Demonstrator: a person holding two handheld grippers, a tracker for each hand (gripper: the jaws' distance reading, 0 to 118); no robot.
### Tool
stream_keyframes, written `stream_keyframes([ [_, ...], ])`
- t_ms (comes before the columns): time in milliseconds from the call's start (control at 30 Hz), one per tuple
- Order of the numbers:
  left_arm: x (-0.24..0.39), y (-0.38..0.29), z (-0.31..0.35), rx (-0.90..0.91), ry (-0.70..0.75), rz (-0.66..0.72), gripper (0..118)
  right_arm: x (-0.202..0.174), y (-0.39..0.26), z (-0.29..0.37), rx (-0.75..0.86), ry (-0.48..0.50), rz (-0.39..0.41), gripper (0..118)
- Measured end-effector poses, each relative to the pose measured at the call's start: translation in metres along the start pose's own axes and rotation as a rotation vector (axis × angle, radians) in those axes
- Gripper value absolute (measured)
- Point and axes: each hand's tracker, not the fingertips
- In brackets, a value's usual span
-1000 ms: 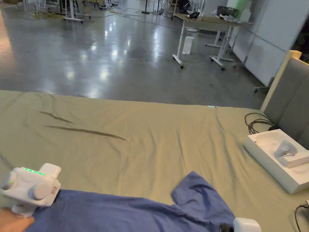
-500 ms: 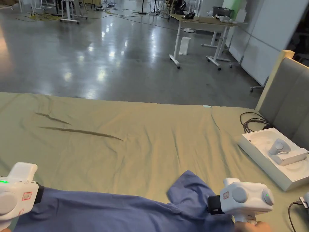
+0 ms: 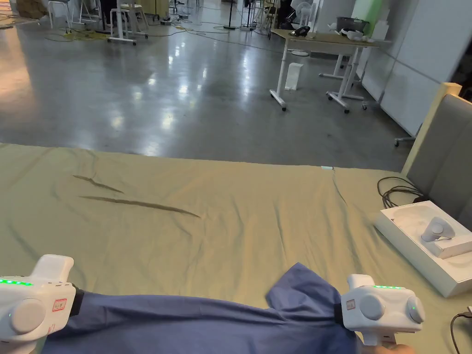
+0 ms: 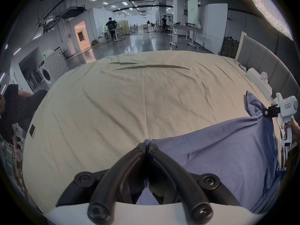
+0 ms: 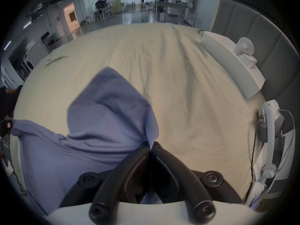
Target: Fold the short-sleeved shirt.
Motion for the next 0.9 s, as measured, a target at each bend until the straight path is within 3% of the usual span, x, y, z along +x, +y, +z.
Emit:
stream_keyframes([
  [300,-0.01,0.01,0.083,0.126,-0.005,0.023,3,-0.004,-0.006,0.125,0.26,0.07,-0.034,0],
  [533,-0.038,0.024,0.171,0.283,0.002,0.065,3,-0.004,-0.009,0.241,0.446,0.09,0.004,0],
  [900,-0.059,0.049,0.305,0.483,0.03,0.073,3,-0.011,-0.007,0.389,0.714,0.045,0.037,0],
])
